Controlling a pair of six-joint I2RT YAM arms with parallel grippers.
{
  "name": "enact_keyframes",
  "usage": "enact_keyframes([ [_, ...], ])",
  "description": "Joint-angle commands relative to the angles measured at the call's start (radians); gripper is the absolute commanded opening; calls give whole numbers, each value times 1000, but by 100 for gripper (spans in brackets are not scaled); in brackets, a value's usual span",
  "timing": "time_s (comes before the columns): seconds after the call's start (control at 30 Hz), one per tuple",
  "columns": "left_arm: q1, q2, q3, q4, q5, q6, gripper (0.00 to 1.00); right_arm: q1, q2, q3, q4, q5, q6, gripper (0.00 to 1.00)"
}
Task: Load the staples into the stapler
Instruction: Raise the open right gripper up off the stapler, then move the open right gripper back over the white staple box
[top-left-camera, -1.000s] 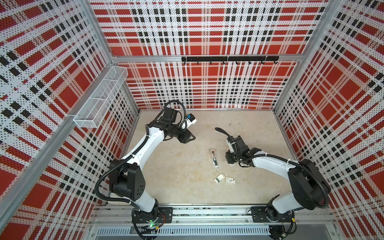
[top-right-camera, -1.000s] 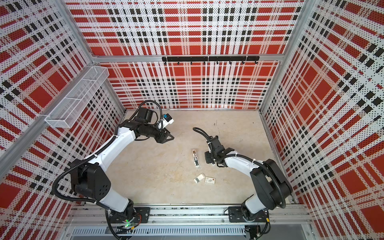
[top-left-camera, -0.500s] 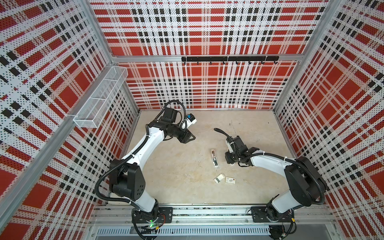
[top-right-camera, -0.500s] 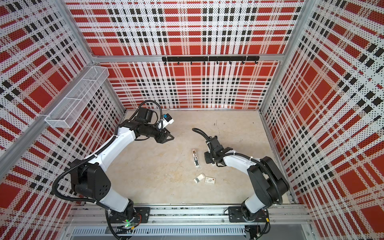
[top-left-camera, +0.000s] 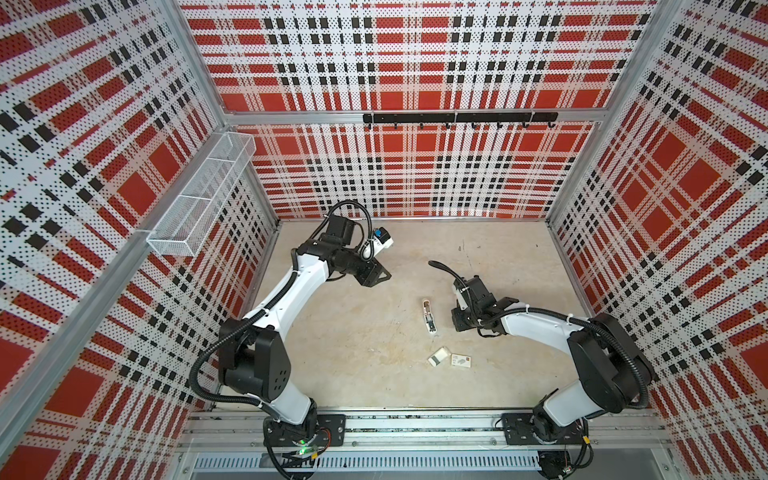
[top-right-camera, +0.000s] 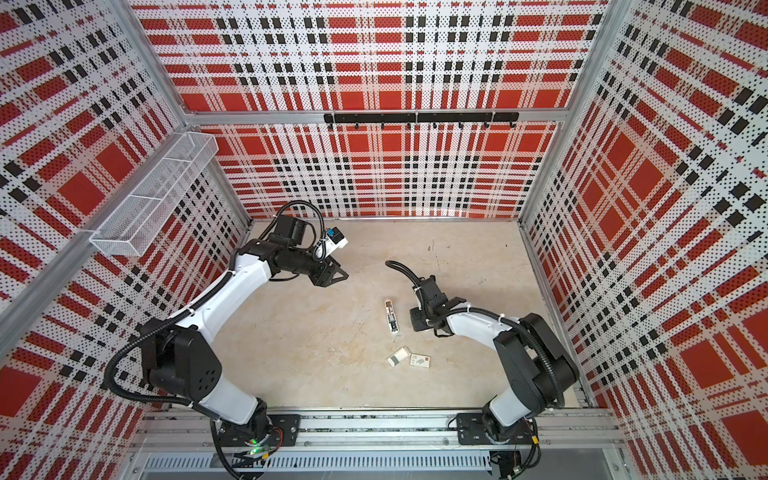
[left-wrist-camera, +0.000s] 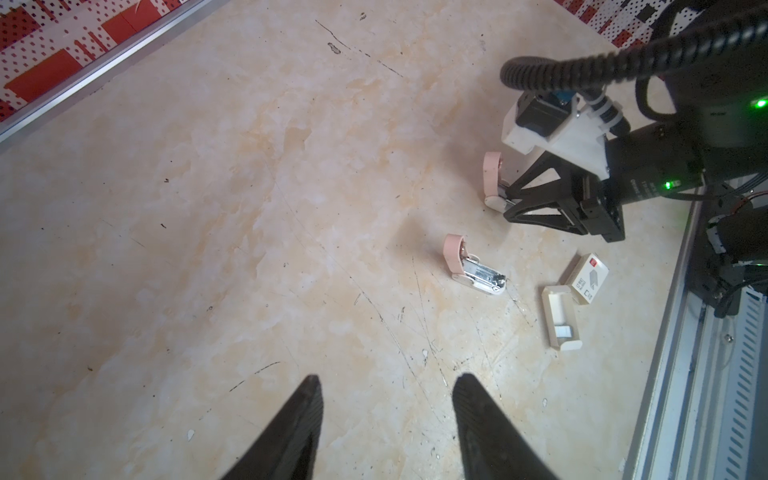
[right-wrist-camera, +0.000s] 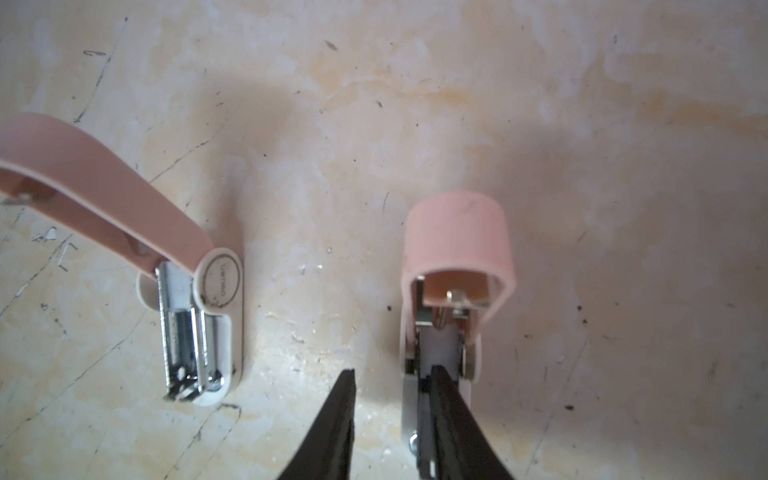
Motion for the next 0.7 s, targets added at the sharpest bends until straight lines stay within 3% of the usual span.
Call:
enact_keyframes([
  [0.0, 3, -29, 4, 4, 14, 8, 55, -3, -30, -16, 5, -2, 8, 33],
  [0.43, 5, -48, 29, 5, -10, -2, 56, 9, -253, 3, -88, -67, 37, 30],
  [0.67, 6, -44, 16, 13, -6, -7, 56, 162, -378, -36, -239, -16, 109, 29],
])
